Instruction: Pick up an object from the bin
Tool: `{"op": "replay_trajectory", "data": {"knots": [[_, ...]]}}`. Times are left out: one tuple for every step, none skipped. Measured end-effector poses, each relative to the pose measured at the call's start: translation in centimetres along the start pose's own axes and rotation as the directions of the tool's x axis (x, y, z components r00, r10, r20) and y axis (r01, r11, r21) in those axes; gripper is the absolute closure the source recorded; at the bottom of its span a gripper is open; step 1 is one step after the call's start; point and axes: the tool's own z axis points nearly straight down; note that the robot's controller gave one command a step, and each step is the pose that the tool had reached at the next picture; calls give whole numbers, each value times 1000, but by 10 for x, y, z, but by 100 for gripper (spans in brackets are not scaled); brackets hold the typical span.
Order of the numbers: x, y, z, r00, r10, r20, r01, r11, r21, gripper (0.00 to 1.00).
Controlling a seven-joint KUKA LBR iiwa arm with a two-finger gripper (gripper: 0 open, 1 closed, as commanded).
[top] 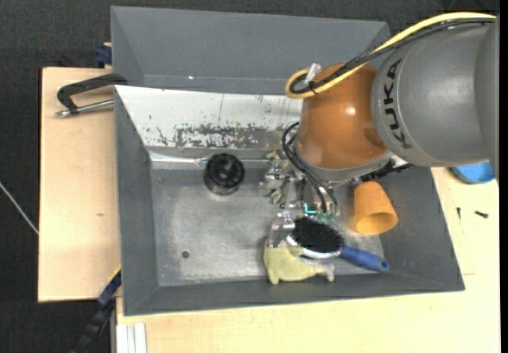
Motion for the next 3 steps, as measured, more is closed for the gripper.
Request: {"op": "replay_trajectory", "data": {"knots": [[22, -17, 55, 958, -285, 30, 285, 958, 0, 0], [33, -45, 29, 981, -193, 22, 193, 981, 2, 0], [22, -95, 11, 985, -156, 68, 157, 988, -9, 0]]}}
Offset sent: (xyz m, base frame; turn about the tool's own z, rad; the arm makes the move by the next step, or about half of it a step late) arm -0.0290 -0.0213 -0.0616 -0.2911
